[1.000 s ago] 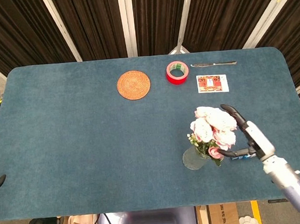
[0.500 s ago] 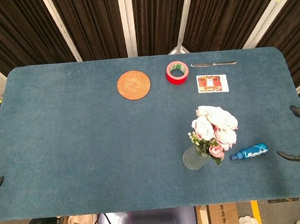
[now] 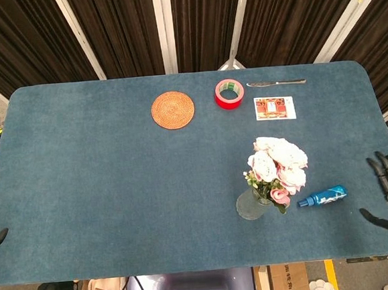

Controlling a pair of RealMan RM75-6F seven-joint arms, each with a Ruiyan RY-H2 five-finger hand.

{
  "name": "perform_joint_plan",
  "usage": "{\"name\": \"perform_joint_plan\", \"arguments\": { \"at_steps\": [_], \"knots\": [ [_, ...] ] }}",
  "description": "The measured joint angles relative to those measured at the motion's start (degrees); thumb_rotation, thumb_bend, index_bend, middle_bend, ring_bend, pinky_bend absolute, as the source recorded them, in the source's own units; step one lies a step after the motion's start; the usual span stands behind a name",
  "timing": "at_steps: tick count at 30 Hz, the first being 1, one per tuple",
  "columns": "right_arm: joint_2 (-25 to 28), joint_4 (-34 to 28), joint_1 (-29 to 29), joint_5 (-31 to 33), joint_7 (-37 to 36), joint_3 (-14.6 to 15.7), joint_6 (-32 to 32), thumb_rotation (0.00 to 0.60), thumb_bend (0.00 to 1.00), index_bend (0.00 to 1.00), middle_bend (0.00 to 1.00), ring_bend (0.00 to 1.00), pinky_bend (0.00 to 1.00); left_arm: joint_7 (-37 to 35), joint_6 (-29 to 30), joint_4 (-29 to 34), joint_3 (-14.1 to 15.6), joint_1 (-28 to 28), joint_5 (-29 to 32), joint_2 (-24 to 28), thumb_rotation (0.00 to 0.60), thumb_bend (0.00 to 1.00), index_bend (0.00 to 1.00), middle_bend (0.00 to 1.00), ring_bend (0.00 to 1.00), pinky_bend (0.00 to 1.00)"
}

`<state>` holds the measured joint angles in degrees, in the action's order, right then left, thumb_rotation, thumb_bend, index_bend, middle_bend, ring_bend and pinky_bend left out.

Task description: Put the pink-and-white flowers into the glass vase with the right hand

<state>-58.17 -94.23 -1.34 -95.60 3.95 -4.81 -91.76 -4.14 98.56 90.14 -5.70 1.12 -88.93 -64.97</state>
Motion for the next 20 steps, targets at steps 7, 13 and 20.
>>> {"name": "perform_joint_plan", "arguments": {
  "at_steps": [7,13,20],
  "knots": [
    [-6.45,-0.36,0.23,-1.99,8.11,1.38,-0.47,0.6,0.14,0.06,0.03,0.06,0.0,0.12,-1.13,0.37,0.19,-0.09,0.74,0.47,0.6,0.22,0.1,0.0,0.0,0.11],
    [-6.18,-0.1,-0.11,-0.58,8.12,1.81,1.38,0.6,0.14,0.08,0.03,0.05,0.0,0.68,-2.31,0.84,0.44,-0.24,1.34,1.22,0.6,0.22,0.1,0.0,0.0,0.11],
    [-4.48,-1.89,-0.36,2.87,8.07,1.68,3.54,0.6,0.14,0.08,0.03,0.05,0.0,1.29,-3.15,1.24,0.37,-0.2,2.62,1.81,0.6,0.22,0.1,0.0,0.0,0.11]
  ]
}}
